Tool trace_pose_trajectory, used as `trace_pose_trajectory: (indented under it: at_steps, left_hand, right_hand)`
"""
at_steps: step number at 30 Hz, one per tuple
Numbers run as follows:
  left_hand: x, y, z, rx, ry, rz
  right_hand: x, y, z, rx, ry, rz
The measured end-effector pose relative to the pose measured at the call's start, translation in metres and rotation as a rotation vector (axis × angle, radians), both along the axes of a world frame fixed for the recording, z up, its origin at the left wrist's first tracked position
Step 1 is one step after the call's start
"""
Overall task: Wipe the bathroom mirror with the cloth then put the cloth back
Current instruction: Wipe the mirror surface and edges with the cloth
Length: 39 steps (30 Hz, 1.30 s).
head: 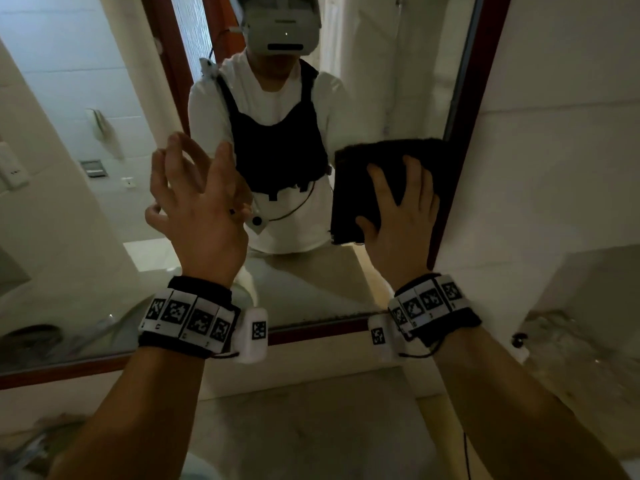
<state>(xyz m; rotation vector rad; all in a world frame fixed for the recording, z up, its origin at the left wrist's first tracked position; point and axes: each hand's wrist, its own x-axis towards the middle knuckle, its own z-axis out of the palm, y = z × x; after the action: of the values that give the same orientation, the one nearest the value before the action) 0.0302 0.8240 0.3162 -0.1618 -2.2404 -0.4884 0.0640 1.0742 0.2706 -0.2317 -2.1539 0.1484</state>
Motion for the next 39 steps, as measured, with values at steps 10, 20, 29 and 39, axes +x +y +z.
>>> trace_pose_trajectory:
  at_steps: [10,20,29,39]
  left_hand:
    - [0.000,-0.003,0.000,-0.007,-0.006,0.002]
    - [0.001,-0.002,0.001,0.008,-0.008,-0.011]
    - [0.006,-0.005,-0.010,0.003,0.045,-0.043]
    - [0.007,0.001,-0.055,0.014,0.030,-0.026]
  right_hand:
    - [0.003,-0.002,-0.056,-0.010,-0.026,0.031]
    - [-0.009,0.008,0.054,0.012,0.092,0.059]
    - [-0.001,0.009,0.063,0.005,0.168,0.036]
    - [-0.006,0.003,0.041,-0.077,0.213,0.057]
